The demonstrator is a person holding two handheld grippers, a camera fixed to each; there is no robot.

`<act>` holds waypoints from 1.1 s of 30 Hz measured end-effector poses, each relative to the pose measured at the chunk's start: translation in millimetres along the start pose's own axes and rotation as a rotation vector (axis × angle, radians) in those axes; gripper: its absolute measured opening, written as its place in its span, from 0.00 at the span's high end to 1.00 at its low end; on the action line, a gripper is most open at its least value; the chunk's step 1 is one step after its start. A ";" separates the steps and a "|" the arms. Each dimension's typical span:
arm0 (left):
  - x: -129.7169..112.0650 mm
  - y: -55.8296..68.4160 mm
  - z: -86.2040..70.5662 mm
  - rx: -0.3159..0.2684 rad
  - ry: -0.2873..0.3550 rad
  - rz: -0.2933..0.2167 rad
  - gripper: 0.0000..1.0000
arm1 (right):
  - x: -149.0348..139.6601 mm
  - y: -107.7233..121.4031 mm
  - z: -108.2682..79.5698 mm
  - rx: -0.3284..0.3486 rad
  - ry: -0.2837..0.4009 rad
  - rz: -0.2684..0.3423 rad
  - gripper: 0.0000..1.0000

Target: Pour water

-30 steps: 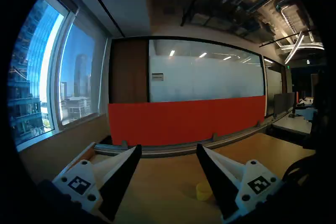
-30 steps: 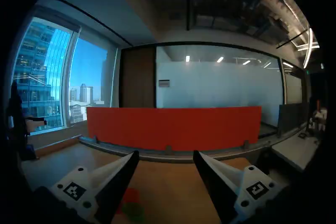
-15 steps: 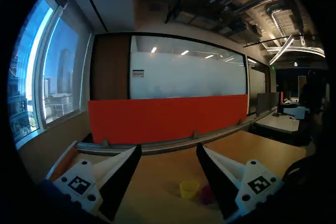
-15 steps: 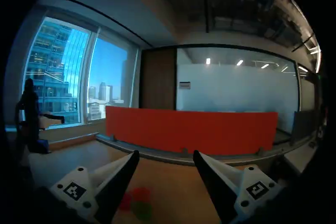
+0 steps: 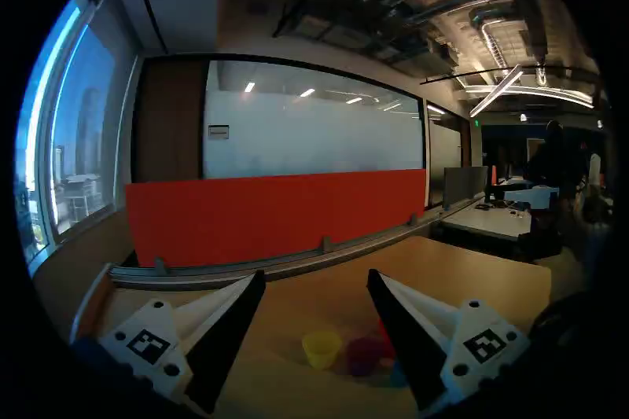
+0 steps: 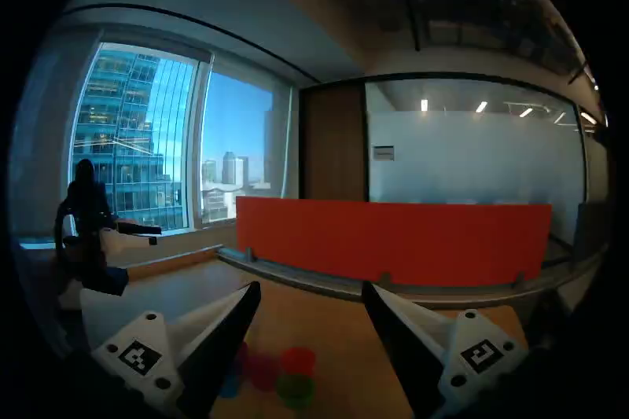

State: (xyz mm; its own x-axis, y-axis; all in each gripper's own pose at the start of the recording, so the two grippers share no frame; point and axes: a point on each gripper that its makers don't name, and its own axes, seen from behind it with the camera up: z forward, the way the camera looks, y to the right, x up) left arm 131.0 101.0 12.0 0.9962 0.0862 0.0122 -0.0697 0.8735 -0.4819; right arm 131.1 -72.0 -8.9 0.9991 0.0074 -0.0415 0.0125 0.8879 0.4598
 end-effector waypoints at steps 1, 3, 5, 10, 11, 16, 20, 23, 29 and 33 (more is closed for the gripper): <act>0.0 3.9 0.0 -0.017 -0.001 0.000 0.04 | -0.7 -1.5 0.4 0.006 -0.004 -0.005 0.01; -0.9 9.6 0.3 -0.041 -0.004 0.003 0.03 | -2.3 -4.0 1.4 0.016 -0.012 -0.011 0.01; -3.6 13.4 1.1 -0.058 -0.013 0.012 0.03 | -4.4 -6.3 2.5 0.028 -0.019 -0.013 0.01; -11.6 21.1 2.1 -0.083 -0.045 0.030 0.03 | -6.3 -9.2 4.1 0.046 -0.033 -0.007 0.01; -13.0 23.0 2.3 -0.090 -0.048 0.031 0.03 | -6.5 -9.5 4.5 0.049 -0.034 -0.006 0.01; -22.5 32.0 3.7 -0.127 -0.067 0.028 0.03 | -13.2 -10.9 7.4 0.062 -0.053 -0.006 0.01; -32.2 38.3 4.5 -0.158 -0.085 0.025 0.03 | -21.7 -11.4 9.9 0.072 -0.076 -0.012 0.01; -41.1 44.0 4.1 -0.183 -0.100 0.029 0.03 | -30.1 -11.6 11.0 0.080 -0.103 -0.019 0.01; -63.9 56.2 5.9 -0.230 -0.131 0.051 0.04 | -46.0 -12.1 13.7 0.096 -0.151 -0.033 0.01; -81.0 63.9 7.4 -0.255 -0.156 0.062 0.04 | -57.9 -12.1 15.8 0.105 -0.180 -0.034 0.01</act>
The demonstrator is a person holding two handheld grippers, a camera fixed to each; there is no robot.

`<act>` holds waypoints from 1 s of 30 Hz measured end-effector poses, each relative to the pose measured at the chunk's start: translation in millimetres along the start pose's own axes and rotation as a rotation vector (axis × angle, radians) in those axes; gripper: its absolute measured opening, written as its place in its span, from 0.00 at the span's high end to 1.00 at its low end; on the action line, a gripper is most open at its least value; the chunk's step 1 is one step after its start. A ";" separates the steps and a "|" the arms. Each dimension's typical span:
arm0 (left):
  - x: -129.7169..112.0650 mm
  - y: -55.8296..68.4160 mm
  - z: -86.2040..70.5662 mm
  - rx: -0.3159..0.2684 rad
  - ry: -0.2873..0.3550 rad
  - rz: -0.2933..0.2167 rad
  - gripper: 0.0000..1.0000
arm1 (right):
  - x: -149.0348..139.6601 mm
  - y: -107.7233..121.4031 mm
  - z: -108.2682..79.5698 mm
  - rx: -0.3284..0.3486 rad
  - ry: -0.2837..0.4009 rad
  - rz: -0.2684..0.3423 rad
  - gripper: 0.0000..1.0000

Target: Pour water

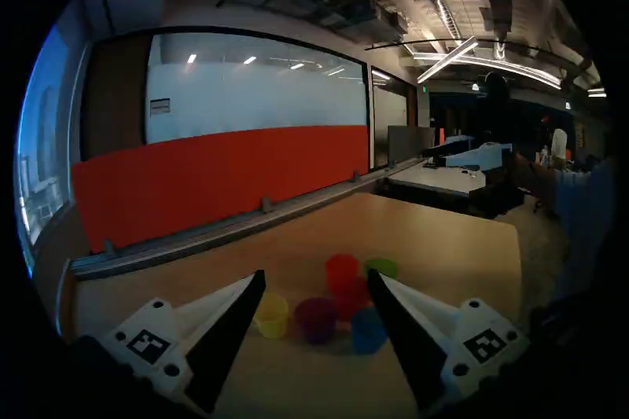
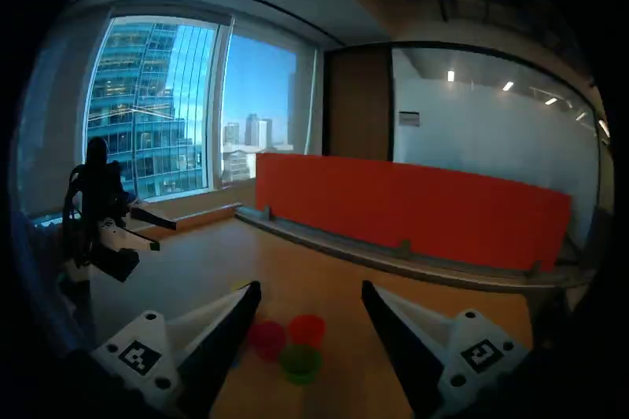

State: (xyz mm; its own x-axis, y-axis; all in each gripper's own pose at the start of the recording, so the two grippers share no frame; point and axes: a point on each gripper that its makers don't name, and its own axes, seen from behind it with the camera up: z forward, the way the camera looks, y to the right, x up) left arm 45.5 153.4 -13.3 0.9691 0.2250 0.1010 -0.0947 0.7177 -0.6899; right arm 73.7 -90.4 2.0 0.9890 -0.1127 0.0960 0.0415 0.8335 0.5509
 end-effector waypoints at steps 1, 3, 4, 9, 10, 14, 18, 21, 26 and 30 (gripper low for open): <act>-4.3 2.3 1.9 -0.008 -0.007 0.000 0.03 | -3.1 -0.4 1.2 0.003 -0.008 -0.001 0.01; -11.9 6.4 5.2 -0.023 -0.020 0.000 0.03 | -8.4 -1.4 3.2 0.009 -0.020 -0.004 0.01; -16.0 8.7 7.1 -0.031 -0.028 -0.001 0.03 | -11.3 -2.2 4.1 0.012 -0.026 -0.006 0.01; -32.3 19.3 15.7 -0.070 -0.058 0.003 0.03 | -23.2 -4.6 9.4 0.029 -0.050 -0.018 0.01; -35.5 21.6 17.5 -0.078 -0.063 0.005 0.03 | -25.6 -4.8 10.7 0.032 -0.055 -0.020 0.01; -48.5 30.7 24.3 -0.111 -0.087 0.011 0.03 | -35.6 -5.0 15.9 0.043 -0.076 -0.027 0.01; -63.3 40.0 30.4 -0.143 -0.115 0.017 0.03 | -46.9 -3.4 21.8 0.047 -0.101 -0.033 0.01; -76.5 47.2 34.3 -0.165 -0.140 0.026 0.03 | -55.6 -3.4 26.3 0.053 -0.119 -0.037 0.00; -98.5 56.6 39.9 -0.191 -0.188 0.050 0.03 | -72.1 -2.7 33.0 0.065 -0.157 -0.043 0.01; -114.4 63.5 44.1 -0.216 -0.220 0.047 0.03 | -85.0 -1.9 37.7 0.073 -0.189 -0.048 0.00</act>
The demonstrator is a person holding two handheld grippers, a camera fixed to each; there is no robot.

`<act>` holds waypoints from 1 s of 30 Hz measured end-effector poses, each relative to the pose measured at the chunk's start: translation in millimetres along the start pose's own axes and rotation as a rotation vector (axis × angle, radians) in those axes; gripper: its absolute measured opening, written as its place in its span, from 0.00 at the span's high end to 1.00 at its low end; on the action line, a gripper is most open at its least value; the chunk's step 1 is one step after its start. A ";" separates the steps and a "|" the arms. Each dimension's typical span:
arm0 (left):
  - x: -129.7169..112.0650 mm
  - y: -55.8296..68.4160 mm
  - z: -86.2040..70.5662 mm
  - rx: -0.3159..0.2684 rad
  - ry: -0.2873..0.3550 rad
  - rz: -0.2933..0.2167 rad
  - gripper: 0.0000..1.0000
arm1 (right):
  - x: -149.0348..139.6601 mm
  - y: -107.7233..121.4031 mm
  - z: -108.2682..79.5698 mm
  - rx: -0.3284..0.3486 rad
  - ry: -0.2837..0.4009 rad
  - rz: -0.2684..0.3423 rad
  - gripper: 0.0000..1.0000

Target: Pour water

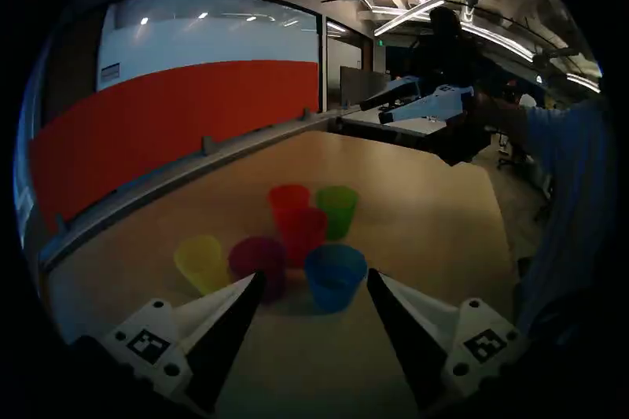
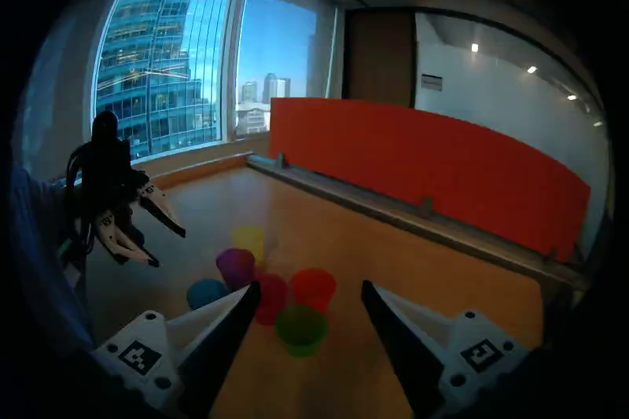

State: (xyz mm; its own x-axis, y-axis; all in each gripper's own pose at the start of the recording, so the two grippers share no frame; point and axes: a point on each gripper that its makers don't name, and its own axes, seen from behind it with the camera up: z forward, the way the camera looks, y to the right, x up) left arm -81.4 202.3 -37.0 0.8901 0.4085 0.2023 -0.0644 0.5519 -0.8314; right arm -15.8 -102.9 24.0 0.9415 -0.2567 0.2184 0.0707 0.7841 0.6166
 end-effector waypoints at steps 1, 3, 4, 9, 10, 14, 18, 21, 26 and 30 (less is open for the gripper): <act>-4.2 1.7 2.5 -0.008 -0.009 -0.005 0.03 | -3.0 -0.1 2.1 0.003 -0.007 -0.001 0.00; -11.2 4.5 6.7 -0.020 -0.025 -0.010 0.03 | -8.2 -0.4 5.6 0.008 -0.019 -0.002 0.00; -14.8 5.8 8.9 -0.026 -0.033 -0.011 0.03 | -11.0 -0.8 7.5 0.012 -0.026 -0.003 0.01; -27.1 11.4 17.9 -0.048 -0.063 -0.005 0.03 | -24.8 -1.3 15.2 0.028 -0.059 -0.006 0.01; -29.2 12.5 20.1 -0.051 -0.069 -0.004 0.03 | -27.5 -1.0 16.7 0.029 -0.065 -0.007 0.00; -35.7 15.8 27.7 -0.064 -0.085 -0.007 0.03 | -36.4 -1.0 22.0 0.037 -0.087 -0.011 0.01; -40.6 16.8 35.4 -0.071 -0.094 -0.017 0.03 | -45.9 -1.9 27.2 0.048 -0.106 -0.008 0.01; -44.4 18.1 41.5 -0.077 -0.101 -0.024 0.03 | -54.3 -2.9 30.6 0.054 -0.121 -0.005 0.01; -50.7 19.9 51.4 -0.083 -0.115 -0.027 0.03 | -67.8 -2.9 36.1 0.057 -0.142 -0.004 0.01; -52.0 20.8 58.2 -0.086 -0.117 -0.026 0.03 | -74.7 -2.4 39.7 0.059 -0.153 -0.001 0.00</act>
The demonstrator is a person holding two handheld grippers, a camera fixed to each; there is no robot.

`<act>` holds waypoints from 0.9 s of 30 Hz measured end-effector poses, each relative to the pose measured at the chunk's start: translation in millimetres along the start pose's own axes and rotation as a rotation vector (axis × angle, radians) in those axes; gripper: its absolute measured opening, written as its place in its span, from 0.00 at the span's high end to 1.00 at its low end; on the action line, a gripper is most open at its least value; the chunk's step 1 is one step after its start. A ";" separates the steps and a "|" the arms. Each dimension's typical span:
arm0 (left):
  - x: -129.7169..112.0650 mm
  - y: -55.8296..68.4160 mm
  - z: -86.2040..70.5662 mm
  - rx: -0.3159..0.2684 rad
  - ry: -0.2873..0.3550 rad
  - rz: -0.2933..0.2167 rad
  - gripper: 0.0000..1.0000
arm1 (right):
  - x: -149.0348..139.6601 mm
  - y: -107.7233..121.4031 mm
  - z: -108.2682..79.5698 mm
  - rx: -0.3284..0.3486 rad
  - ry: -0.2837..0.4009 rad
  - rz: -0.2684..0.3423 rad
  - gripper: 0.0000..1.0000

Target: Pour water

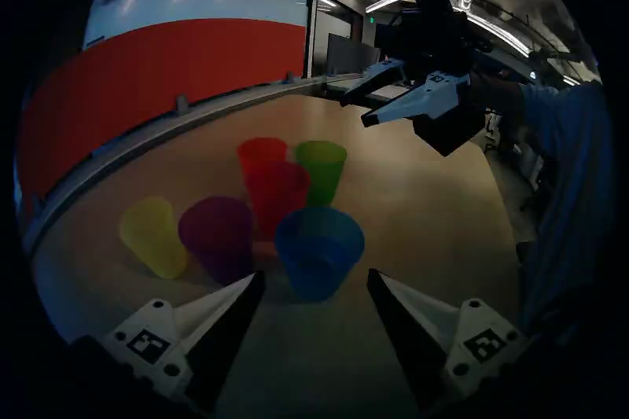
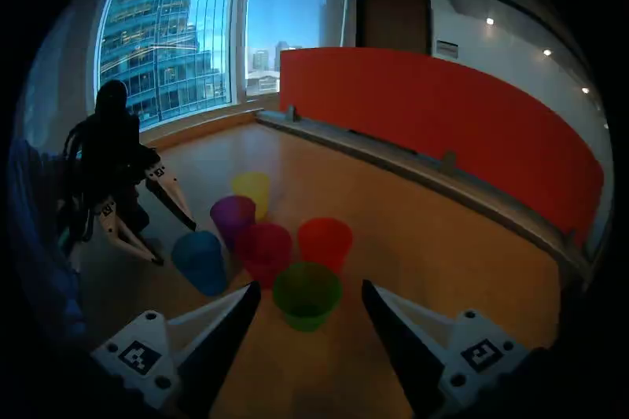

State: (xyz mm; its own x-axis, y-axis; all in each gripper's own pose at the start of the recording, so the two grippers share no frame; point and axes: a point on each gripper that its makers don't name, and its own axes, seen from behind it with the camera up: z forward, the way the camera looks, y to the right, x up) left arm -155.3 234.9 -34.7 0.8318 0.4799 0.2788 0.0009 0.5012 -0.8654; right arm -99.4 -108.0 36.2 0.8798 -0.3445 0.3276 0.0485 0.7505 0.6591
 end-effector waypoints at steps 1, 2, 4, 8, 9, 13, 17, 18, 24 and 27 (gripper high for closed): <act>0.1 0.2 1.9 -0.001 0.000 0.000 0.03 | -1.1 0.5 1.0 0.000 -0.002 0.000 0.00; 0.2 0.4 3.6 -0.002 0.000 -0.001 0.03 | -2.1 1.0 1.8 -0.001 -0.005 0.001 0.01; 0.0 1.0 7.6 -0.005 -0.003 -0.003 0.03 | -3.4 2.2 3.1 -0.002 -0.007 -0.001 0.00; 1.2 0.4 15.2 -0.005 -0.003 -0.001 0.03 | -6.3 3.1 4.7 -0.002 -0.013 -0.007 0.00; 2.2 0.2 16.8 -0.005 -0.001 0.001 0.03 | -7.0 3.1 5.0 -0.002 -0.015 -0.008 0.00; 6.7 1.8 23.4 -0.010 0.009 0.007 0.03 | -9.9 3.4 6.4 0.000 -0.021 -0.009 0.01; 8.2 4.6 31.1 -0.020 0.008 0.006 0.03 | -12.2 4.6 8.5 0.000 -0.026 -0.007 0.00; 8.4 4.7 32.8 -0.020 0.008 0.007 0.03 | -12.8 5.0 8.9 0.000 -0.027 -0.007 0.00; 10.0 3.6 41.9 -0.018 0.009 0.013 0.03 | -15.4 6.7 10.6 0.001 -0.032 -0.006 0.00; 11.9 3.6 45.7 -0.021 0.011 0.010 0.03 | -16.0 8.0 11.4 0.000 -0.035 -0.005 0.00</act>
State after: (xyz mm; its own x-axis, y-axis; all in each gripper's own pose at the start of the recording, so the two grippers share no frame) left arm -170.8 275.3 -15.5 0.8379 0.4768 0.2656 0.0040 0.4812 -0.8766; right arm -118.5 -103.0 43.9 0.8626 -0.3679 0.3473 0.0533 0.7487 0.6608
